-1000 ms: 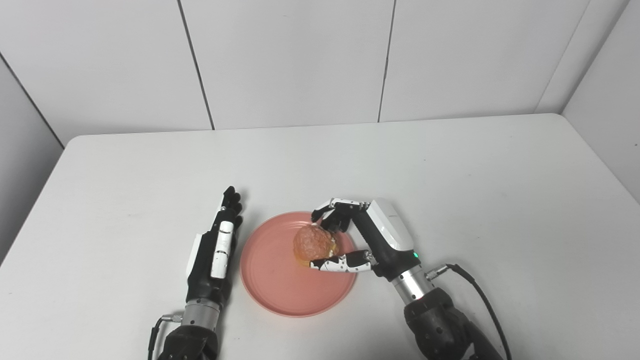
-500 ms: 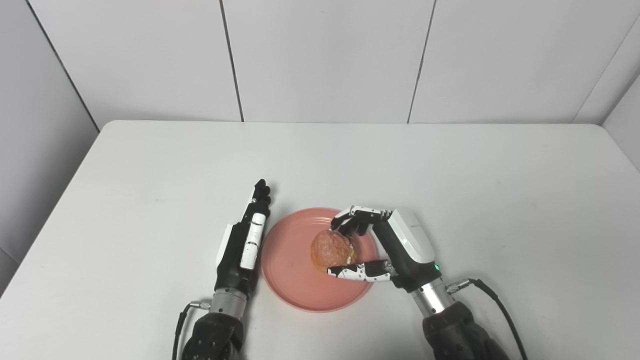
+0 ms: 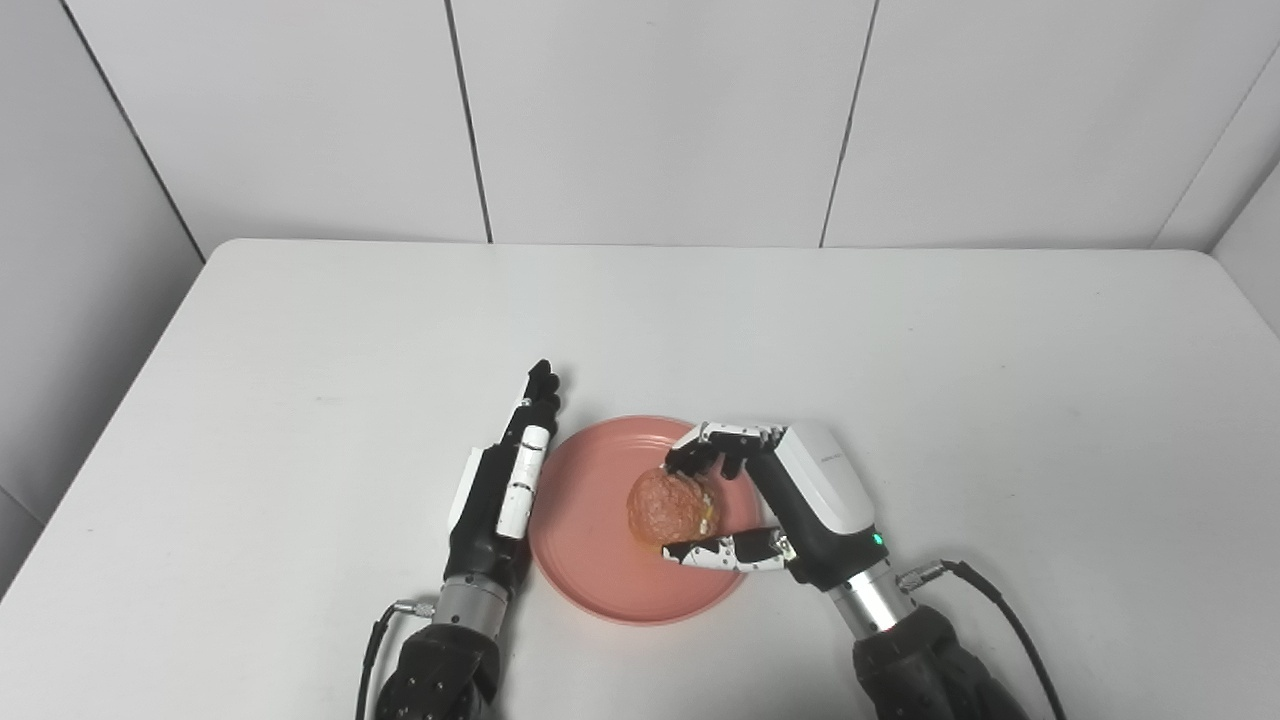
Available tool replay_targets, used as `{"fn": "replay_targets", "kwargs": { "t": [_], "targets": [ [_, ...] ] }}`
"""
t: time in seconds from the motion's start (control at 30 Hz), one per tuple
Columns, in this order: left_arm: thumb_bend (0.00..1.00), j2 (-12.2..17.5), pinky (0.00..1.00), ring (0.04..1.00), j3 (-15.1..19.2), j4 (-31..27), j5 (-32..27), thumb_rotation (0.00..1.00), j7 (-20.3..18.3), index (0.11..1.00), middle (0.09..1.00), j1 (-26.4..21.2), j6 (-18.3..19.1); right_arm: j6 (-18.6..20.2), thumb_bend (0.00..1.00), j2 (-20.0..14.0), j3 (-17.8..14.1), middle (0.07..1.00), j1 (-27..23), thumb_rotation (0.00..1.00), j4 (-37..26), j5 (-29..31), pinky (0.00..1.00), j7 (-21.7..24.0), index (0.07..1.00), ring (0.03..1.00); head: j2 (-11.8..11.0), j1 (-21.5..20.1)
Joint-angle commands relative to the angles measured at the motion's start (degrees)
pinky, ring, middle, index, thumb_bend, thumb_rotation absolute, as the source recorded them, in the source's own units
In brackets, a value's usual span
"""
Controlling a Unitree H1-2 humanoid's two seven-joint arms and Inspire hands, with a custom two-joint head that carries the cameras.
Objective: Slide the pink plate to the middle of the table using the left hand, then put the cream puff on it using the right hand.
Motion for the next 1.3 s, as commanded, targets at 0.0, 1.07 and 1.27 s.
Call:
{"fn": "replay_targets", "kwargs": {
  "t": [0.0, 1.07, 1.27],
  "targets": [
    [0.59, -0.3, 1.0, 1.0, -0.7, -0.5, -0.2, 1.0, -1.0, 0.983, 1.0, 0.0, -0.2, -0.7, 0.49, -0.8, 0.5, 0.716, -2.3, 0.11, -0.9, 1.0, 0.63, 2.5, 0.498, 0.712, 0.1, 0.0],
    [0.63, -0.7, 0.98, 0.957, 2.1, 2.1, 1.8, 1.0, 3.1, 0.947, 0.964, -1.1, -2.9, -2.1, 0.72, 3.6, -7.5, 1.0, -0.5, 0.99, 3.2, 9.0, 0.92, -0.9, 1.0, 0.985, 0.3, -1.2],
    [0.65, -1.0, 0.99, 0.956, 3.1, 3.4, 1.1, 1.0, 3.2, 0.944, 0.964, -1.5, -4.5, 3.7, 0.64, 6.5, -9.8, 1.0, 0.6, 1.0, 2.3, 14.7, 1.0, 0.2, 1.0, 1.0, 0.4, -1.7]
  ]
}}
